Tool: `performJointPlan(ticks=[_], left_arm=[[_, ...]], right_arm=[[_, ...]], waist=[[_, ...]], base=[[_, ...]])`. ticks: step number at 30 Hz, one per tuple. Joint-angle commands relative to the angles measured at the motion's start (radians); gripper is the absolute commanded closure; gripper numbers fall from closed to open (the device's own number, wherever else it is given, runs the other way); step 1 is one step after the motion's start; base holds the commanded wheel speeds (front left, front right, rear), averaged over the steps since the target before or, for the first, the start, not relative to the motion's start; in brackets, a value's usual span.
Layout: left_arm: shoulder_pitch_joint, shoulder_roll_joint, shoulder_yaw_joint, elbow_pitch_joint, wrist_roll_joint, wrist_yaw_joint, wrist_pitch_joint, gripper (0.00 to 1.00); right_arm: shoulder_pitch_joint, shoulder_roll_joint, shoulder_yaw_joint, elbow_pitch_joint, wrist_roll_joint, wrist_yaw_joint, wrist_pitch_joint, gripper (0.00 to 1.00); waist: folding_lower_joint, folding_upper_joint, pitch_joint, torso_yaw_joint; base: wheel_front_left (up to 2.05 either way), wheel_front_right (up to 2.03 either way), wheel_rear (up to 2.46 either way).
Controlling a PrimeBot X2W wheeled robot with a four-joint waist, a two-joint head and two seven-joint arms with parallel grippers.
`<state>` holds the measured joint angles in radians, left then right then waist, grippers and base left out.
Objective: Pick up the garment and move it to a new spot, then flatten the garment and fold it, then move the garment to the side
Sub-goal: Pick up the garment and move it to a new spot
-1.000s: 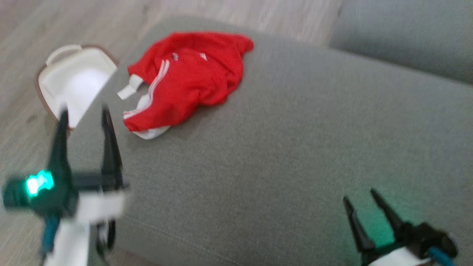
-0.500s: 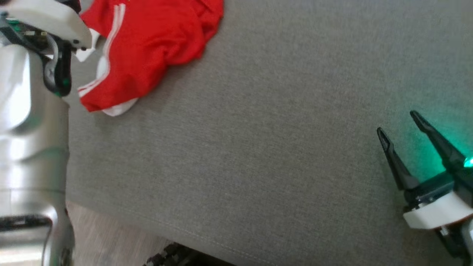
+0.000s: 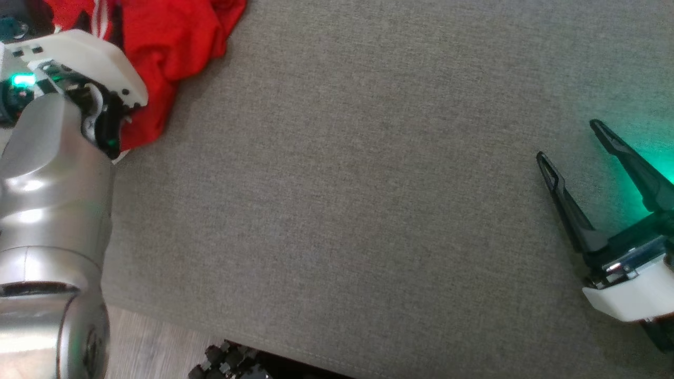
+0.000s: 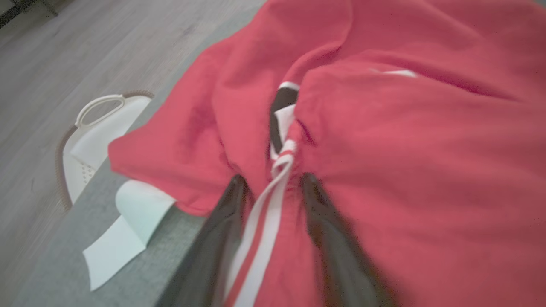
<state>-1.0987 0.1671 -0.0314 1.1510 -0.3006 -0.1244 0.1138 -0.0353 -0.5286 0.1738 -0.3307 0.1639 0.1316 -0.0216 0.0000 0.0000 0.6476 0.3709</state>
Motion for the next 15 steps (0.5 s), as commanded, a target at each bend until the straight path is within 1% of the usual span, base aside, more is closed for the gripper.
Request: performJointPlan(ticks=[1, 4, 8, 11, 15], left_arm=[[0.005, 0.046, -0.003, 0.005, 0.005, -0.004, -0.034, 1.00], [-0.024, 0.063, -0.031, 0.001, 0.017, -0.005, -0.128, 1.00], [-0.083, 0.107, -0.088, -0.013, 0.046, -0.006, -0.219, 1.00], [-0.132, 0.137, -0.148, -0.035, 0.073, -0.006, -0.259, 1.00], [-0.187, 0.166, -0.239, -0.077, 0.086, -0.006, -0.282, 1.00]], right_arm=[[0.013, -0.020, 0.008, -0.016, -0.011, -0.001, 0.006, 0.00], [0.013, -0.009, 0.006, -0.004, -0.012, -0.001, -0.007, 0.00], [-0.002, 0.028, 0.040, 0.041, -0.006, -0.001, -0.048, 0.00], [-0.022, 0.070, 0.073, 0.097, 0.002, -0.001, -0.093, 0.00], [-0.040, 0.138, 0.119, 0.188, 0.012, -0.001, -0.162, 0.00]], waist=[[0.0000, 0.0000, 0.003, -0.005], [0.0000, 0.0000, -0.024, -0.007], [0.0000, 0.0000, -0.106, -0.031], [0.0000, 0.0000, -0.187, -0.065], [0.0000, 0.0000, -0.311, -0.135]], base=[[0.00, 0.00, 0.00], [0.00, 0.00, 0.00], [0.00, 0.00, 0.00], [0.00, 0.00, 0.00], [0.00, 0.00, 0.00]])
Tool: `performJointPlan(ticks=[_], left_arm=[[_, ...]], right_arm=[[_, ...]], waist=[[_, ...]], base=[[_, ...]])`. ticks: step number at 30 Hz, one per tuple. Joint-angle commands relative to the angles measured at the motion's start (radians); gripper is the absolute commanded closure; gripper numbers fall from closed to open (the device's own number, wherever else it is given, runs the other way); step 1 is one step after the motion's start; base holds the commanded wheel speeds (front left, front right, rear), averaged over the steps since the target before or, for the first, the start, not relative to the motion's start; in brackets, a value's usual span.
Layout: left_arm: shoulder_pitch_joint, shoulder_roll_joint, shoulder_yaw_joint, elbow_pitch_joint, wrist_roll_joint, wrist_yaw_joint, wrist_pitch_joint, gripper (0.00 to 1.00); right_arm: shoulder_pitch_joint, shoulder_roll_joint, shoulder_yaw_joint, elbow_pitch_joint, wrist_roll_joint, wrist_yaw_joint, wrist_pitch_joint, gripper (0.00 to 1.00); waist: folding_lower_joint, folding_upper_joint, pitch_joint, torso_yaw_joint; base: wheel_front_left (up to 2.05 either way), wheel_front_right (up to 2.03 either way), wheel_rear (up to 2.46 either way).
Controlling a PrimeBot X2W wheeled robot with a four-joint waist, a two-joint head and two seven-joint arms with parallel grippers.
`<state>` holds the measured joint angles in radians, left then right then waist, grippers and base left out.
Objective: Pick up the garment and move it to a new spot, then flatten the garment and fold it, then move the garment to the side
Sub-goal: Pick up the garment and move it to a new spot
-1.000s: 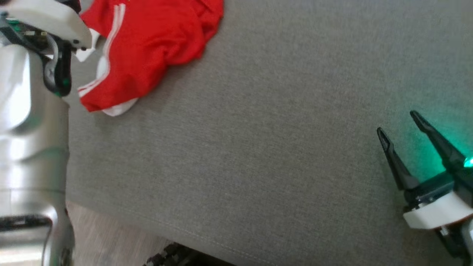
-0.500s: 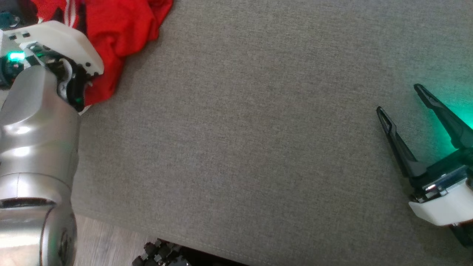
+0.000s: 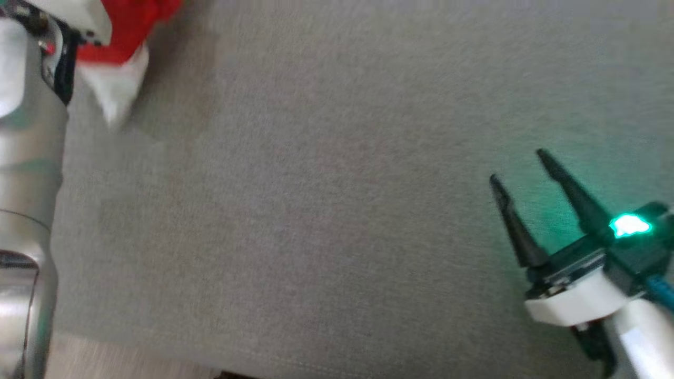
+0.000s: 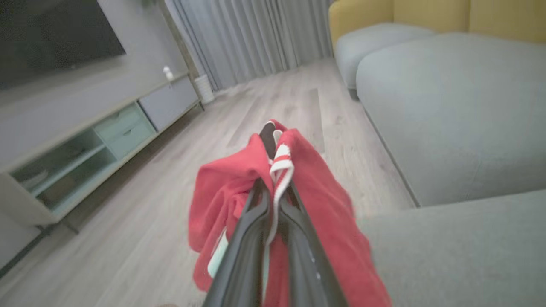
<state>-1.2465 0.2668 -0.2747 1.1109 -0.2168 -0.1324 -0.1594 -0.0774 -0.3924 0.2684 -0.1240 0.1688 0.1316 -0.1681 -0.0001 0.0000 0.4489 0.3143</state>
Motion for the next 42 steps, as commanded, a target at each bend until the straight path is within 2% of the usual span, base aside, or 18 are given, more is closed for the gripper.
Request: performJointPlan(ticks=[1, 10, 15, 19, 24, 30, 31, 32, 33, 38, 42], left_arm=[[-0.050, 0.070, -0.019, -0.051, -0.001, 0.002, -0.009, 1.00], [-0.071, 0.088, -0.254, -0.243, -0.098, 0.002, 0.033, 1.00], [-0.010, 0.079, -0.270, -0.342, -0.185, 0.002, 0.046, 1.00], [0.118, 0.055, -0.276, -0.400, -0.224, 0.013, 0.053, 1.00], [0.323, 0.015, -0.322, -0.473, -0.221, 0.060, 0.004, 1.00], [0.569, -0.075, -0.419, -0.481, -0.161, 0.124, -0.092, 1.00], [0.594, -0.083, -0.428, -0.480, -0.144, 0.135, -0.098, 0.92], [0.614, -0.087, -0.439, -0.480, -0.121, 0.147, -0.100, 0.36], [0.633, -0.094, -0.438, -0.495, -0.105, 0.162, -0.101, 0.00], [0.757, -0.131, -0.377, -0.603, -0.070, 0.217, -0.102, 0.00], [0.886, -0.142, -0.317, -0.728, -0.044, 0.256, -0.102, 0.00]], right_arm=[[0.001, 0.021, 0.034, 0.005, 0.010, -0.001, -0.030, 0.00], [0.015, 0.157, 0.088, 0.133, 0.027, -0.001, -0.089, 0.00], [0.026, 0.196, 0.101, 0.147, 0.012, -0.001, -0.093, 0.00], [0.033, 0.217, 0.107, 0.144, -0.009, -0.001, -0.093, 0.00], [0.047, 0.248, 0.088, 0.132, -0.022, -0.001, -0.094, 0.00], [0.056, 0.267, 0.061, 0.118, -0.029, -0.001, -0.094, 0.00], [0.056, 0.269, 0.058, 0.118, -0.030, -0.001, -0.094, 0.00], [0.058, 0.270, 0.055, 0.118, -0.031, -0.001, -0.094, 0.00], [0.060, 0.270, 0.049, 0.119, -0.032, -0.001, -0.094, 0.00], [0.088, 0.275, 0.012, 0.134, -0.019, -0.001, -0.094, 0.00], [0.128, 0.284, -0.023, 0.155, 0.011, -0.001, -0.094, 0.00]], waist=[[0.0001, 0.0000, -0.143, -0.099], [0.0001, 0.0000, -0.368, -0.322], [0.0001, 0.0000, -0.415, -0.436], [0.0001, 0.0000, -0.408, -0.513], [0.0001, 0.0000, -0.362, -0.565], [0.0001, 0.0000, -0.299, -0.562], [0.0001, 0.0000, -0.295, -0.558], [0.0001, 0.0000, -0.294, -0.553], [0.0001, 0.0000, -0.294, -0.545], [0.0001, 0.0000, -0.339, -0.483], [0.0001, 0.0000, -0.419, -0.414]], base=[[0.00, 0.00, 0.00], [0.00, 0.00, 0.00], [0.00, 0.00, 0.00], [0.00, 0.00, 0.00], [0.00, 0.00, 0.00], [0.00, 0.00, 0.00], [0.00, 0.00, 0.00], [0.00, 0.00, 0.00], [0.00, 0.00, 0.00], [0.00, 0.00, 0.00], [0.00, 0.00, 0.00]])
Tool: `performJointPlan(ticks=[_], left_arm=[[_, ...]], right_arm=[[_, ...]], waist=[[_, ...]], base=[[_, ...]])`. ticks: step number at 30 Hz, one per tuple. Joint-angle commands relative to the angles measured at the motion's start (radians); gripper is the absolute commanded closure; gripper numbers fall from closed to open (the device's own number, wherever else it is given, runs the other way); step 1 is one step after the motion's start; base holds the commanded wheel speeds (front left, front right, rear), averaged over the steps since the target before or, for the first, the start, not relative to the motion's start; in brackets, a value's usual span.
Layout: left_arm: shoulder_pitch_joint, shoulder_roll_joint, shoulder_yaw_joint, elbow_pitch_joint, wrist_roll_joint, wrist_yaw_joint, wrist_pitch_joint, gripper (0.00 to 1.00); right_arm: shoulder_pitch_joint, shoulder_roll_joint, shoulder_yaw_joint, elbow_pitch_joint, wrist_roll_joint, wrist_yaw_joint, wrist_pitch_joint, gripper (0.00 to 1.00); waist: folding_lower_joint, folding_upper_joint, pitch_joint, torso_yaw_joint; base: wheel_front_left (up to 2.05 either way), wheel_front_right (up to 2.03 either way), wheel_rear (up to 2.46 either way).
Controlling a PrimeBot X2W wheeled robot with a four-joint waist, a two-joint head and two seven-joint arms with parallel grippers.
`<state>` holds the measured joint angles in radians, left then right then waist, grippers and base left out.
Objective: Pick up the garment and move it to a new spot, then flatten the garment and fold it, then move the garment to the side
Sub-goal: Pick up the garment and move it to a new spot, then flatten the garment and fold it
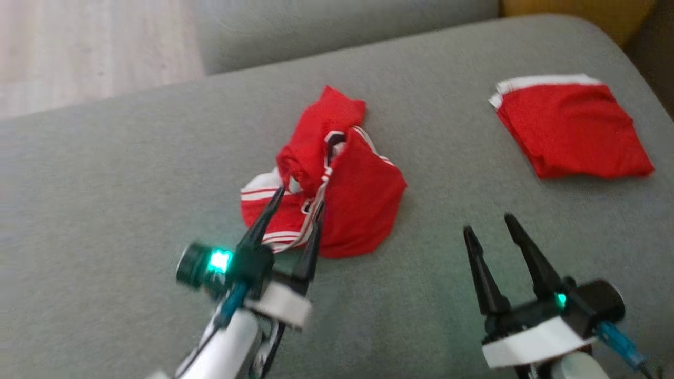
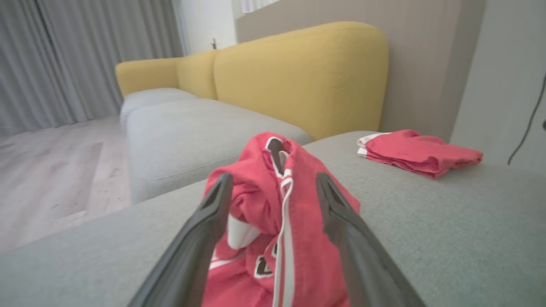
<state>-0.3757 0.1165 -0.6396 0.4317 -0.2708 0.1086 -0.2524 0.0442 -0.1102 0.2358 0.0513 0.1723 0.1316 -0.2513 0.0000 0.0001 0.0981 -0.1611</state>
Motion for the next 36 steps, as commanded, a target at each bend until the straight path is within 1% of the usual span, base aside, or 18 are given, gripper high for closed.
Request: performJointPlan(ticks=[1, 7, 11, 15, 18, 19, 20, 29, 36], left_arm=[[0.054, 0.009, 0.067, -0.079, 0.014, 0.026, -0.009, 0.00], [0.252, 0.029, 0.176, -0.246, 0.049, 0.086, -0.009, 0.00], [0.374, 0.036, 0.237, -0.351, 0.074, 0.103, -0.009, 0.00], [0.495, 0.029, 0.275, -0.427, 0.090, 0.094, -0.009, 0.00], [0.560, 0.020, 0.292, -0.449, 0.106, 0.082, -0.009, 0.00], [0.560, 0.020, 0.292, -0.449, 0.106, 0.082, -0.009, 0.00], [0.582, 0.013, 0.301, -0.455, 0.118, 0.073, -0.009, 0.00], [0.588, -0.011, 0.326, -0.438, 0.152, 0.036, -0.009, 0.00], [0.591, -0.026, 0.344, -0.427, 0.167, 0.016, -0.009, 0.00]], right_arm=[[0.019, 0.002, 0.002, -0.014, 0.012, -0.001, -0.010, 0.00], [0.064, 0.016, -0.052, 0.011, 0.023, -0.001, -0.010, 0.00], [0.099, 0.027, -0.069, 0.025, 0.027, -0.001, -0.010, 0.00], [0.142, 0.038, -0.078, 0.041, 0.031, -0.001, -0.010, 0.00], [0.167, 0.043, -0.076, 0.052, 0.030, -0.001, -0.010, 0.00], [0.167, 0.043, -0.076, 0.052, 0.030, -0.001, -0.010, 0.00], [0.174, 0.046, -0.076, 0.057, 0.030, -0.001, -0.010, 0.00], [0.173, 0.052, -0.070, 0.075, 0.034, -0.001, -0.010, 0.00], [0.170, 0.054, -0.061, 0.078, 0.037, -0.001, -0.010, 0.00]], waist=[[0.0000, -0.0001, -0.085, 0.078], [0.0000, -0.0001, -0.155, 0.177], [0.0000, -0.0001, -0.189, 0.226], [0.0000, -0.0001, -0.214, 0.257], [0.0000, -0.0001, -0.227, 0.269], [0.0000, -0.0001, -0.227, 0.269], [0.0000, -0.0001, -0.231, 0.272], [0.0000, -0.0001, -0.240, 0.274], [0.0000, -0.0001, -0.239, 0.271]], base=[[0.00, 0.00, 0.00], [0.00, 0.00, 0.00], [0.00, 0.00, 0.00], [0.00, 0.00, 0.00], [0.00, 0.00, 0.00], [0.00, 0.00, 0.00], [0.00, 0.00, 0.00], [0.00, 0.00, 0.00], [0.00, 0.00, 0.00]])
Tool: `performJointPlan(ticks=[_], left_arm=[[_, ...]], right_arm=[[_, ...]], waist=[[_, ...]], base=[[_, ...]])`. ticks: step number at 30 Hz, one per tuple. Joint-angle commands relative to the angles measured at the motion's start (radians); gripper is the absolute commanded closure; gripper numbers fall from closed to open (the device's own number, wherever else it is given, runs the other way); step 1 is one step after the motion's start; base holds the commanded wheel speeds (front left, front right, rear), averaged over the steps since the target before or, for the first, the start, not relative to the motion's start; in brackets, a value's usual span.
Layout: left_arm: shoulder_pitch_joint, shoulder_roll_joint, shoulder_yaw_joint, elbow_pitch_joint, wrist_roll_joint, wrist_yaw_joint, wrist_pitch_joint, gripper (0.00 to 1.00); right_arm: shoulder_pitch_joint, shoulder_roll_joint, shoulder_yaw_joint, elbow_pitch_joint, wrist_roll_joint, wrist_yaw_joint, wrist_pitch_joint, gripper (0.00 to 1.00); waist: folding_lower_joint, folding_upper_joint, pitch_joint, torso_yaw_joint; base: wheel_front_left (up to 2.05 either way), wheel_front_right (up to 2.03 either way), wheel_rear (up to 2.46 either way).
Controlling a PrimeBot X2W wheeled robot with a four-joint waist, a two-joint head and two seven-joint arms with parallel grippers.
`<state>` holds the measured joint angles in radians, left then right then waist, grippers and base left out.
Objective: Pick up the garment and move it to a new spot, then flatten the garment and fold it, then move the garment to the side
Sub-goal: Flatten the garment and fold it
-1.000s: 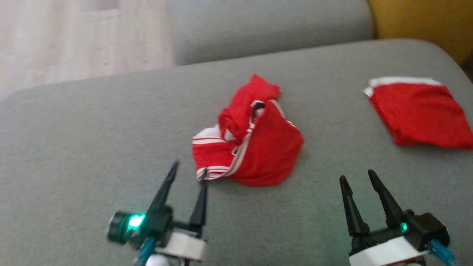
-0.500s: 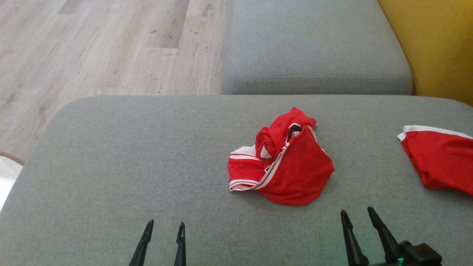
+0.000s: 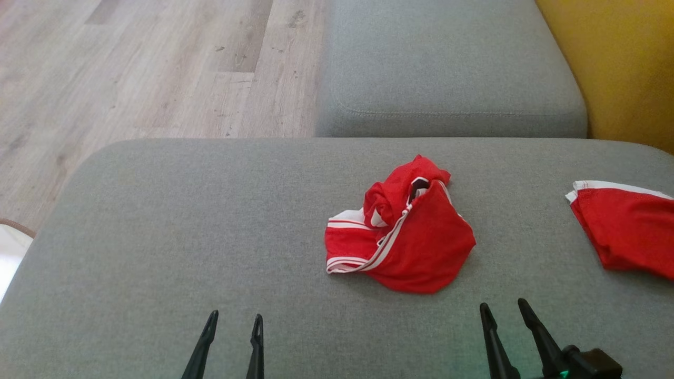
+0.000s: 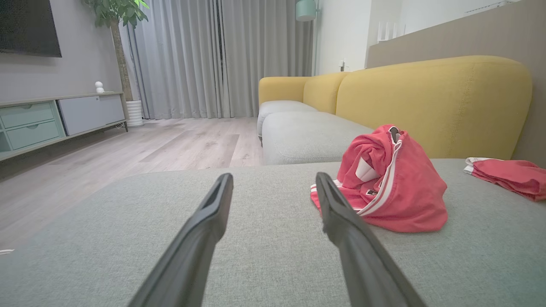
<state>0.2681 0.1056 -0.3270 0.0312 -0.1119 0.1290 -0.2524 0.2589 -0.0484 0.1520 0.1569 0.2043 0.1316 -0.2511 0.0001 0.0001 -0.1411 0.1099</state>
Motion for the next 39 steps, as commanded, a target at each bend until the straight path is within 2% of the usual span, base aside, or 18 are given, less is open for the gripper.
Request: performJointPlan(ticks=[1, 5, 10, 15, 23, 32, 39], left_arm=[[-0.053, -0.017, 0.034, -0.026, 0.010, -0.007, -0.009, 0.00], [-0.061, -0.025, 0.035, -0.022, 0.016, -0.019, -0.009, 0.00], [-0.141, -0.034, 0.007, 0.031, 0.030, -0.058, -0.009, 0.00], [-0.303, -0.046, -0.045, 0.131, 0.034, -0.109, -0.009, 0.00], [-0.605, -0.055, -0.186, 0.306, 0.012, -0.196, -0.009, 0.00], [-0.835, -0.055, -0.325, 0.498, -0.071, -0.211, -0.009, 0.00], [-0.881, -0.055, -0.352, 0.592, -0.116, -0.176, -0.009, 0.00]], right_arm=[[-0.044, -0.008, 0.023, -0.028, 0.005, -0.001, -0.011, 0.00], [-0.049, -0.007, 0.027, -0.032, 0.003, -0.001, -0.011, 0.00], [-0.066, -0.011, 0.031, -0.039, 0.007, -0.001, -0.011, 0.00], [-0.102, -0.026, 0.054, -0.047, 0.015, -0.001, -0.011, 0.00], [-0.162, -0.051, 0.082, -0.065, 0.013, -0.001, -0.011, 0.00], [-0.227, -0.057, 0.088, -0.071, 0.016, -0.001, -0.011, 0.00], [-0.239, -0.058, 0.081, -0.073, 0.015, -0.001, -0.011, 0.00]], waist=[[-0.0001, -0.0001, 0.002, -0.001], [-0.0001, -0.0001, 0.016, -0.010], [-0.0001, -0.0001, 0.053, -0.038], [-0.0001, -0.0001, 0.112, -0.087], [-0.0001, -0.0001, 0.241, -0.165], [-0.0001, -0.0001, 0.334, -0.230], [-0.0001, -0.0001, 0.345, -0.254]], base=[[0.00, 0.00, 0.00], [0.00, 0.00, 0.00], [0.00, 0.00, 0.00], [0.00, 0.00, 0.00], [0.00, 0.00, 0.00], [0.00, 0.00, 0.00], [0.00, 0.00, 0.00]])
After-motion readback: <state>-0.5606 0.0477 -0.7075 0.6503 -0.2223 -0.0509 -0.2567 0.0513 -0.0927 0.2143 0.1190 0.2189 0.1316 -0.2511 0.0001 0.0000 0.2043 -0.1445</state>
